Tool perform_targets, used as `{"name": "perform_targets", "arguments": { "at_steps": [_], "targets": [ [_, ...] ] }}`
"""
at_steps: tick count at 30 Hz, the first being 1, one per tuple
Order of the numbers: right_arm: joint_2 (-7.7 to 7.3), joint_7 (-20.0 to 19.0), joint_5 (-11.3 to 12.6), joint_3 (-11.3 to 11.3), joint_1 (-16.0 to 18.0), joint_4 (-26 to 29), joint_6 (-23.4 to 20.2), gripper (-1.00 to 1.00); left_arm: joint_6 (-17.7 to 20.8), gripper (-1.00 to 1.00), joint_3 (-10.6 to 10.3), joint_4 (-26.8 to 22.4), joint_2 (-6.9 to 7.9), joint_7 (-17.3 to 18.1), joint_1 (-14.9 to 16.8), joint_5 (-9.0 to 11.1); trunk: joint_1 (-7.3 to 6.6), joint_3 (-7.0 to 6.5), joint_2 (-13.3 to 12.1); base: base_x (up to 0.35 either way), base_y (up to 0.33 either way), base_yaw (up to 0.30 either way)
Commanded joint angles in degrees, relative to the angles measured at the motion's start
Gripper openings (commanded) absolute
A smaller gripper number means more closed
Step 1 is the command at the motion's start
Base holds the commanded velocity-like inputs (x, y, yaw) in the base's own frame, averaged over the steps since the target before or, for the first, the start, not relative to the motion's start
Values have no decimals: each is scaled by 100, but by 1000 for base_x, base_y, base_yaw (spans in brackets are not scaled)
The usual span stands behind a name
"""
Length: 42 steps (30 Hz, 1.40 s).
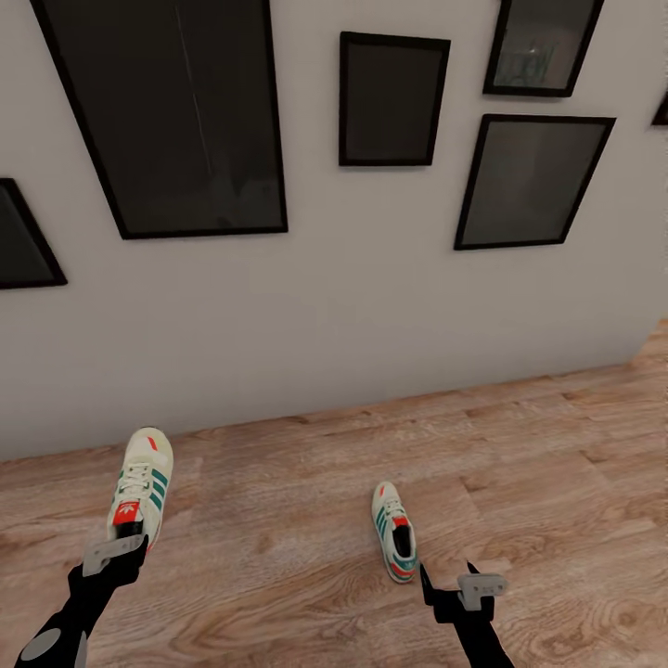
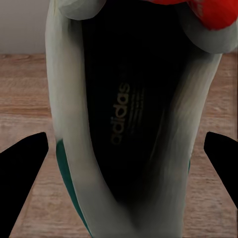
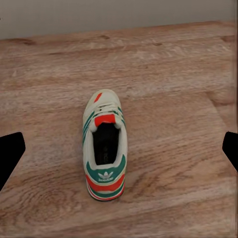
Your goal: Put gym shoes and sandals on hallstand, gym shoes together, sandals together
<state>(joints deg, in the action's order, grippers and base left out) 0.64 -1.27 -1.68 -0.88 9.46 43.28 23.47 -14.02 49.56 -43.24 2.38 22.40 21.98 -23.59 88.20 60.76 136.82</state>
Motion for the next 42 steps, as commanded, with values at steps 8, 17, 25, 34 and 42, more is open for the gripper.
{"name": "perform_targets", "arguments": {
  "at_steps": [8,17,25,34,42],
  "targets": [
    [7,-13,-22,-14,3,-23,10,100,-39,-100,29,-28,-1,56,9,-66,-3,4,2,-30,-15,1],
    [11,108,-17,-29,10,85,-19,100,47,-100,-297,-175,-8,114,79,-58,-3,4,2,0,0,0],
    [181,856,-24,2,599,92,-391,100,73,-100,-844,-184,-2,105,79,-55,-3,4,2,0,0,0],
    [388,1179,-335,8,1324,98,-1256,100,64,-100,-857,-184,30,106,39,56,-3,4,2,0,0,0],
    [400,1188,-411,7,1423,86,-1354,100,23,-100,-884,-185,18,112,30,96,-3,4,2,0,0,0]
  ]
}}
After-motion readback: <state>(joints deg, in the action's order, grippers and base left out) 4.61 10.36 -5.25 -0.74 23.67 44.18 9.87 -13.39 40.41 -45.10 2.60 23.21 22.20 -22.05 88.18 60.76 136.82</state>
